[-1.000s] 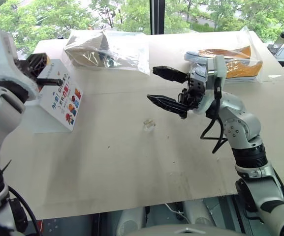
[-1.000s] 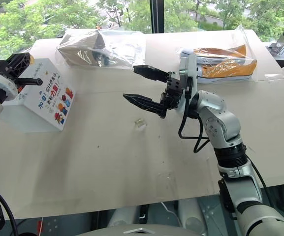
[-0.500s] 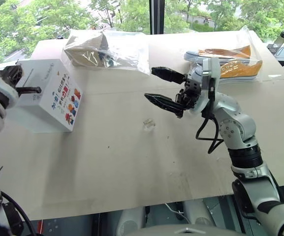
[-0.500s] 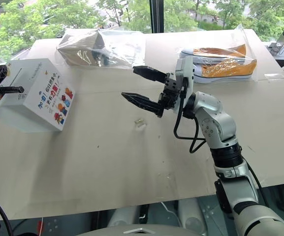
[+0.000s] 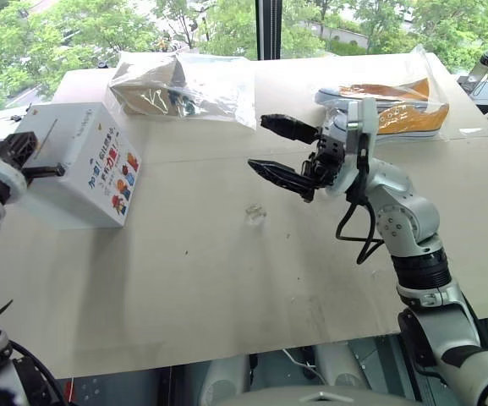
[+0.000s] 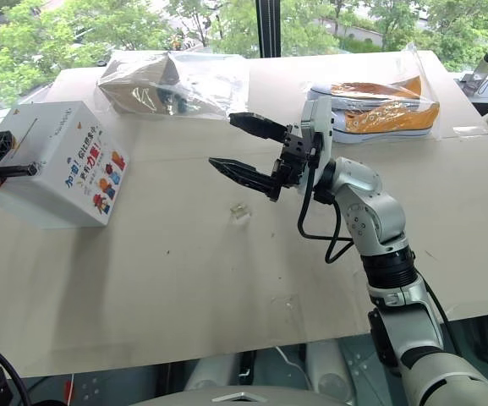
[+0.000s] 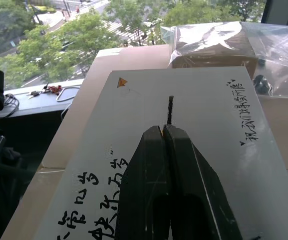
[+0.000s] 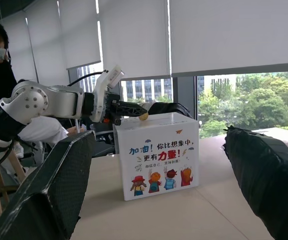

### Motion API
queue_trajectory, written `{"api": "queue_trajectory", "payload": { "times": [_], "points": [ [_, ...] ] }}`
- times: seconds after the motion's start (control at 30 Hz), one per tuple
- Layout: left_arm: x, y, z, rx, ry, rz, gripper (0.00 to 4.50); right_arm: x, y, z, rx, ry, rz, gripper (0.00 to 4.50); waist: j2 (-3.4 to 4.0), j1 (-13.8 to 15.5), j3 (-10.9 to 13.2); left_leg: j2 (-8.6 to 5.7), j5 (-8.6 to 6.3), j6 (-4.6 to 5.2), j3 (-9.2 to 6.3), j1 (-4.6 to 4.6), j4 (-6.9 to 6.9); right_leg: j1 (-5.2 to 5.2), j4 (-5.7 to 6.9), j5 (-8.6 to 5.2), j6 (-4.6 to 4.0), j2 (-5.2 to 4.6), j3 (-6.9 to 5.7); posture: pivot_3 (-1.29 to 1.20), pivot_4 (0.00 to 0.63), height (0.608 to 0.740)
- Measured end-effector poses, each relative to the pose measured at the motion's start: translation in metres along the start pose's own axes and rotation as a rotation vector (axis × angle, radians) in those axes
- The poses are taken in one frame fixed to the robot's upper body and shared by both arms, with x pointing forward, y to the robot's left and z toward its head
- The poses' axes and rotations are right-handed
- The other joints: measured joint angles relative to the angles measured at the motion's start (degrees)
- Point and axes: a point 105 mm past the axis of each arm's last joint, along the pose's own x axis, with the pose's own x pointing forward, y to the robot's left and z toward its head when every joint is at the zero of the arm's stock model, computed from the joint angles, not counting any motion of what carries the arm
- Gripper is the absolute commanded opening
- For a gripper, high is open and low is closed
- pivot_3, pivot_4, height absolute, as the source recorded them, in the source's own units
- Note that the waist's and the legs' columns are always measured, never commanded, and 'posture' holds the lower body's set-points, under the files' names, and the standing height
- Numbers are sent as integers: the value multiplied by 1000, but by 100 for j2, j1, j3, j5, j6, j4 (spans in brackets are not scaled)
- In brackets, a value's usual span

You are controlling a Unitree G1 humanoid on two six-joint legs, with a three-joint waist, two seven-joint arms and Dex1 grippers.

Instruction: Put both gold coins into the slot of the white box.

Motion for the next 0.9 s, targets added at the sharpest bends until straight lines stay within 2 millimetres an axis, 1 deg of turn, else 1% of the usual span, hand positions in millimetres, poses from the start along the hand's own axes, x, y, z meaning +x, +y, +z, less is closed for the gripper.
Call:
{"api": "queue_trajectory", "payload": {
  "times": [0.5,0.57,0.83,0.9],
  "points": [
    [4,-1,-6,15,-14,-34,0,-3,-4,-1,-3,3,-36,4452,-1,-2,-4,-10,3,-3,-1,21,16,0,62,0,0,-7,3,0,150,740],
    [6,-1,-11,5,2,-39,0,-3,-4,-1,-4,3,-36,4452,-2,-3,-5,-11,3,-3,-2,22,18,-1,68,0,0,-6,1,0,150,740],
    [6,-3,-15,-2,17,-50,0,-3,-4,0,-8,-1,-34,4452,-5,0,-7,-13,9,-13,-3,21,19,-1,68,0,0,-9,1,0,150,740],
    [5,-3,-15,-7,15,-54,534,-3,-3,0,-8,-1,-34,4500,-5,-2,-7,-13,9,-13,-3,21,19,-1,68,0,0,-9,1,0,150,740]
  ]
}}
